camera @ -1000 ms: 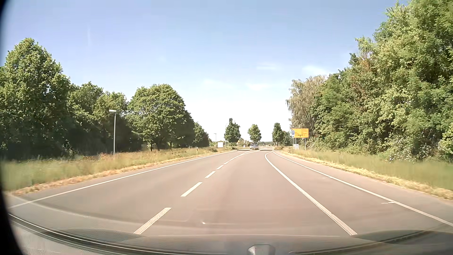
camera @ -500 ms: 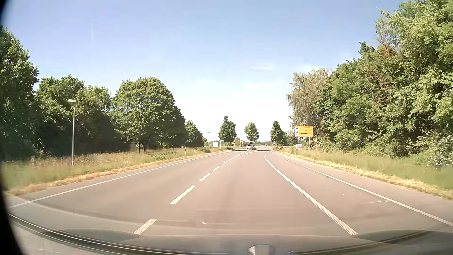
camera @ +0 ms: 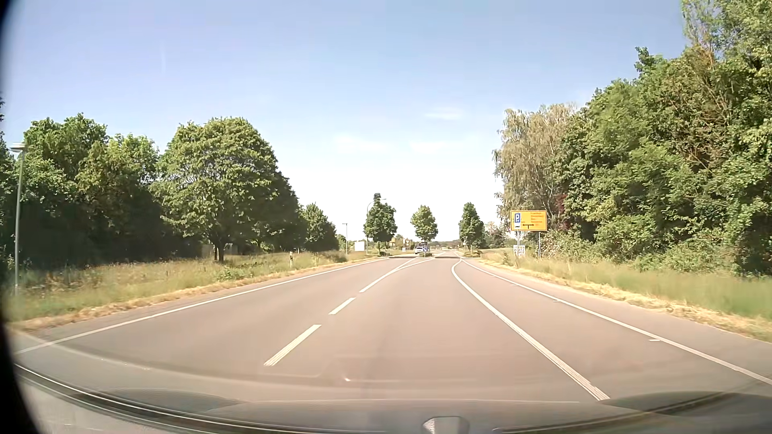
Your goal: Follow the waypoints while adhering to traffic rules and regulations
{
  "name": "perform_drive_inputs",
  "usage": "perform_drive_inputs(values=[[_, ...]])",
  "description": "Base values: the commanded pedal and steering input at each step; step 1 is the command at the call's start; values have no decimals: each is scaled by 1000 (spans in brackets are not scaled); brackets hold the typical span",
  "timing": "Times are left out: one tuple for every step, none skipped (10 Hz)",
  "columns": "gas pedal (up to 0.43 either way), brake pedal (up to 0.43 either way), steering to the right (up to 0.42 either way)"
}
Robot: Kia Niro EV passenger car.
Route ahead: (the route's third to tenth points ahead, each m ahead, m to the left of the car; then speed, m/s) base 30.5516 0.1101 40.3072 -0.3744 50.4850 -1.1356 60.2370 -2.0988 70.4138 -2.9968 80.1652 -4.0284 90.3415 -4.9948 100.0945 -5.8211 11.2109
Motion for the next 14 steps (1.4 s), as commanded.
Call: perform_drive_inputs(values=[[59,30,10],[59,30,10],[59,30,10],[59,30,13],[59,30,15],[59,30,16],[59,30,16],[59,30,16],[59,30,16],[59,30,16],[59,30,16],[59,30,16],[59,30,16],[59,30,16]])
